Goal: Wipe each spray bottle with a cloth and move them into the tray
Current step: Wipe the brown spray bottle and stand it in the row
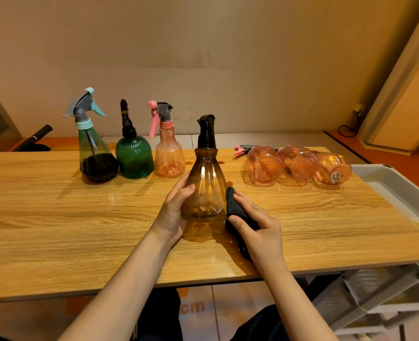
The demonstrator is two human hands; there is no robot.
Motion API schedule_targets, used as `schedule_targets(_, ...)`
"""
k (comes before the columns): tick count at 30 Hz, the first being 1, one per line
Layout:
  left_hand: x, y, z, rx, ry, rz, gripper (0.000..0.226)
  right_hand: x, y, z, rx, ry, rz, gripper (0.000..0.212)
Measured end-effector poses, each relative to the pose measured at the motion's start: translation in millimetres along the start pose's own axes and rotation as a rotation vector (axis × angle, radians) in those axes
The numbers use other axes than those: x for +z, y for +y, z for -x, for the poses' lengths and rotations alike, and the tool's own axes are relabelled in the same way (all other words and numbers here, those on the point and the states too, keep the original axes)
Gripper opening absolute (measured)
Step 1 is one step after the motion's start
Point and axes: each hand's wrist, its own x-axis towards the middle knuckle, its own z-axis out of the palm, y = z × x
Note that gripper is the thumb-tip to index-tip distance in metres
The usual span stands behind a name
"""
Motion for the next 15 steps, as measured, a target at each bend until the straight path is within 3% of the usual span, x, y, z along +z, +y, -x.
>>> schedule_targets(6, 2.4, -3.6, 0.6, 0.035, 0.030, -0.128, 0.062, -1.0, 1.0, 0.4, -0.033, 0.064, 0.034, 0.040)
schedule_targets(9, 3.0, -5.5, 0.8, 0.034, 0.070, -0.158, 0.068, -0.6, 1.6, 0.6, -0.056, 0.071, 0.075, 0.041)
schedule_targets(15, 5.9, -3.4, 3.4, 0.015, -0.004, -0.196, 0.076, 1.6, 3.9, 1.2, -0.110, 0.038, 0.172, 0.044)
